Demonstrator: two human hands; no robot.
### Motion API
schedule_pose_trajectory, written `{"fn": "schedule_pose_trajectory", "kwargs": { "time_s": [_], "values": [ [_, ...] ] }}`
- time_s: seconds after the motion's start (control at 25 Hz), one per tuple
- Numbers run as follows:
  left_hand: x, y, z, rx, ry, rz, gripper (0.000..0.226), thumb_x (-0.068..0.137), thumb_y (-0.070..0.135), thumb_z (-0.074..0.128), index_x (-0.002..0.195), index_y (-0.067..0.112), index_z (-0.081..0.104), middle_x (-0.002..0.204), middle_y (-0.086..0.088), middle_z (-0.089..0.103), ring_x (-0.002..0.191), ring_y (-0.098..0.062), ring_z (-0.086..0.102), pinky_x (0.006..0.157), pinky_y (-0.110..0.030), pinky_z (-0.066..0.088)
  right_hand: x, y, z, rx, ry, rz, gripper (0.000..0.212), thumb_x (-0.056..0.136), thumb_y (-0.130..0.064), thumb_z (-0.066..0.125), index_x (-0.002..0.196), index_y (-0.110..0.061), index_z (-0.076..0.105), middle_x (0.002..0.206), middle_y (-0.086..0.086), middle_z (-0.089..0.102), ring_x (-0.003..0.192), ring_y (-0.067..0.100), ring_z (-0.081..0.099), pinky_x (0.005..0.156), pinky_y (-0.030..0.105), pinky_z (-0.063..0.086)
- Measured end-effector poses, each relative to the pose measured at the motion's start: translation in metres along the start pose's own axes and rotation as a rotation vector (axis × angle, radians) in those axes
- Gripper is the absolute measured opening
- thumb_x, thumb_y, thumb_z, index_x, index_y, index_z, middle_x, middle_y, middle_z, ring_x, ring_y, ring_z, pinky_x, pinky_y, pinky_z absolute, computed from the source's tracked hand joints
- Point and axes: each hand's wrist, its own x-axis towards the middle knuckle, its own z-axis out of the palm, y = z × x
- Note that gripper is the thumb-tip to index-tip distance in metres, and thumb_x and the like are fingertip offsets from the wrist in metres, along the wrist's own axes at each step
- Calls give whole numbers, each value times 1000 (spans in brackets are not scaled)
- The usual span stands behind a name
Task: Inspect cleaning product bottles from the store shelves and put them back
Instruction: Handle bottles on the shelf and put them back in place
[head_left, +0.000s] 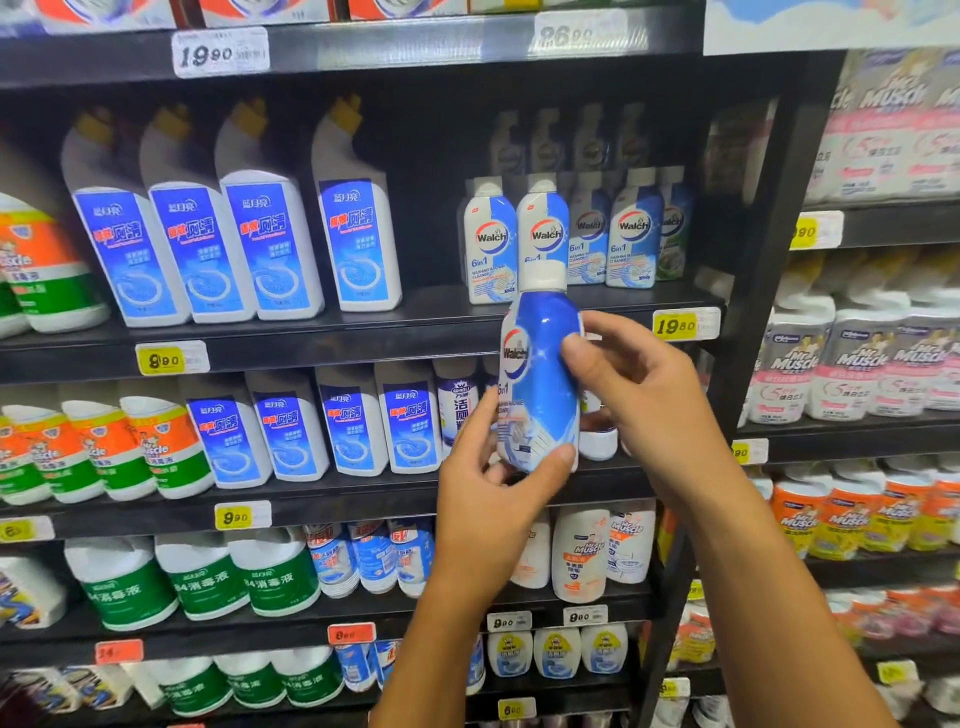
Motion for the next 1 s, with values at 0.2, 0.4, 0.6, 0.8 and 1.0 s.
{"fn": "schedule_pose_trajectory", "kwargs": {
  "time_s": [0.2, 0.4, 0.6, 0.8, 1.0],
  "values": [
    [2, 4, -13, -336, -244, -87, 71, 74, 28, 76, 138, 7, 51, 129, -13, 65, 120, -30, 61, 99, -40, 52, 6, 6, -9, 38, -69, 64, 42, 88, -39, 58, 127, -22, 61, 106, -11, 75, 104, 6, 69, 84, 24, 58],
    [3, 1, -6, -872, -433, -275, 71, 84, 29, 73, 145, 9, 43, 140, -24, 53, 119, -47, 57, 91, -48, 53, 11, 5, 1, 247, -52, 75, 36, 80, -27, 77, 112, -14, 69, 98, 6, 76, 84, 16, 71, 68, 25, 57],
    [5, -9, -1, -1035, -479, -395, 54, 86, 29, 71, 132, 4, 60, 139, -23, 55, 126, -47, 52, 96, -48, 52, 14, -2, 5, 108, 76, -5, 48, 69, -24, 85, 112, -14, 67, 93, 3, 76, 79, 12, 74, 62, 21, 55],
    [8, -7, 2, -820, -251, -152, 55, 83, 26, 73, 134, 13, 58, 136, -17, 59, 125, -35, 57, 93, -42, 54, 14, 0, 6, 119, 14, 45, 40, 86, -23, 72, 123, -14, 61, 98, -4, 77, 90, 10, 73, 72, 22, 56],
    [12, -12, 13, 62, 213, 312, 53, 82, 22, 71, 130, 37, 54, 136, 11, 55, 126, -12, 55, 101, -39, 52, 11, 4, 17, 38, 64, 38, 19, 100, -26, 53, 115, -25, 65, 98, -14, 75, 93, 1, 71, 71, 17, 57]
  ]
}}
